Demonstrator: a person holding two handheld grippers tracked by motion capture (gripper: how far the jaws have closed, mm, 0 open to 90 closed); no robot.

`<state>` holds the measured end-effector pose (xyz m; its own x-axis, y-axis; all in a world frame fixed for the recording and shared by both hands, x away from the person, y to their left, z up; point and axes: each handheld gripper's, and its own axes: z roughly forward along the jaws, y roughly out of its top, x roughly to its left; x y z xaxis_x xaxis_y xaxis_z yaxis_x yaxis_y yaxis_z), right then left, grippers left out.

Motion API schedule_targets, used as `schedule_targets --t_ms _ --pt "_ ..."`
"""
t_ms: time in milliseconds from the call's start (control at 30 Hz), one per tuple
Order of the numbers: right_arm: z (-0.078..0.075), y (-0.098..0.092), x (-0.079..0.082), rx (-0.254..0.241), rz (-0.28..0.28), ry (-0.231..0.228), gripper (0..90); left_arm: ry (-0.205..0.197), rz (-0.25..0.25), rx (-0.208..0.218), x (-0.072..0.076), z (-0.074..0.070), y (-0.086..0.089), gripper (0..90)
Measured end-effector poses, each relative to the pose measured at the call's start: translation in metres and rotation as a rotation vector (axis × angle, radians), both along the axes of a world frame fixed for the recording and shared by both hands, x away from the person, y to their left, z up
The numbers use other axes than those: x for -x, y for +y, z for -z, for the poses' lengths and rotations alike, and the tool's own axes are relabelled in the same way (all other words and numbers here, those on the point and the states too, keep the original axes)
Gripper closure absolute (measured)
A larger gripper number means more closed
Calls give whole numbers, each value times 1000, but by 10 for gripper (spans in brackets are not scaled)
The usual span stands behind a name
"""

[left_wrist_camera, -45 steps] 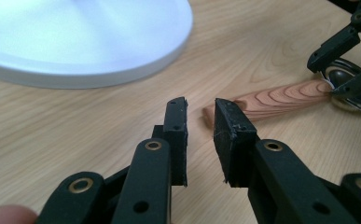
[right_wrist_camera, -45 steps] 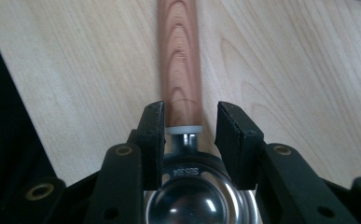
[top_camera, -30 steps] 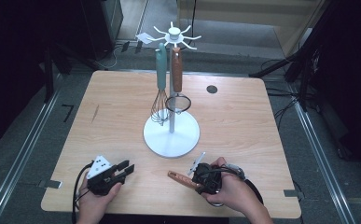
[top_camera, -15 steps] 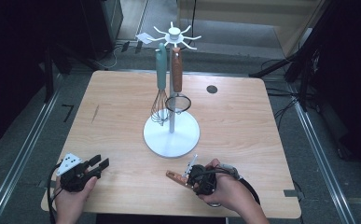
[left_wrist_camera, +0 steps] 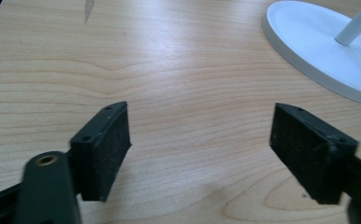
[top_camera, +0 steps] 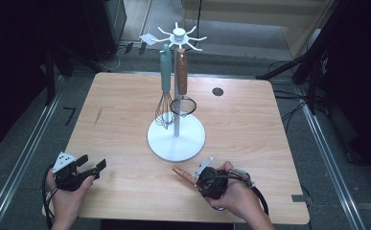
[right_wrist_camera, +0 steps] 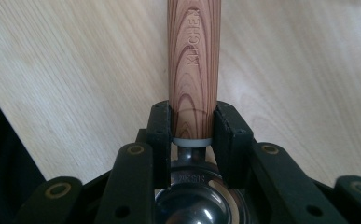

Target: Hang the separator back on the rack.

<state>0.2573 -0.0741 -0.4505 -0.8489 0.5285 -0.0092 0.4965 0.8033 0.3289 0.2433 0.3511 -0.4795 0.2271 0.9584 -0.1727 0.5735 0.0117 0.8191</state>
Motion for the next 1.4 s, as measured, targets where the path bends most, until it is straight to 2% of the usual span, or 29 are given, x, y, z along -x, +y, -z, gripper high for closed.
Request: schedule_targets --t_ms 67,133,233,300,433,533,667,967,1067,1400 --pt "-4 -6 -2 -41 27 -15 714 -6 -2 -20 -1 -1 -1 129" --pt "-7 -13 -4 -82 49 -22 714 -17 20 -9 -1 -2 -1 97" --pt "-10 -23 -6 -134 85 -48 714 -9 67 12 -2 0 -1 0" --pt "-11 -28 -7 -160 102 -77 714 -9 65 15 -3 0 -1 0" --pt "-11 -39 -10 -237 119 -94 713 -4 53 7 -5 2 -2 0" --pt "-11 -46 -10 -269 149 -117 713 10 51 5 -7 3 -2 0" --pt "-15 -54 -11 -324 183 -156 713 8 45 8 -8 4 -2 0" --pt "-23 -72 -11 -440 263 -227 714 12 44 -24 -9 5 -5 0" --pt "-25 -76 -11 -484 273 -247 713 13 45 -31 -9 5 -6 0" --pt "-34 -81 -7 -573 303 -331 713 7 46 -46 -8 5 -7 0"
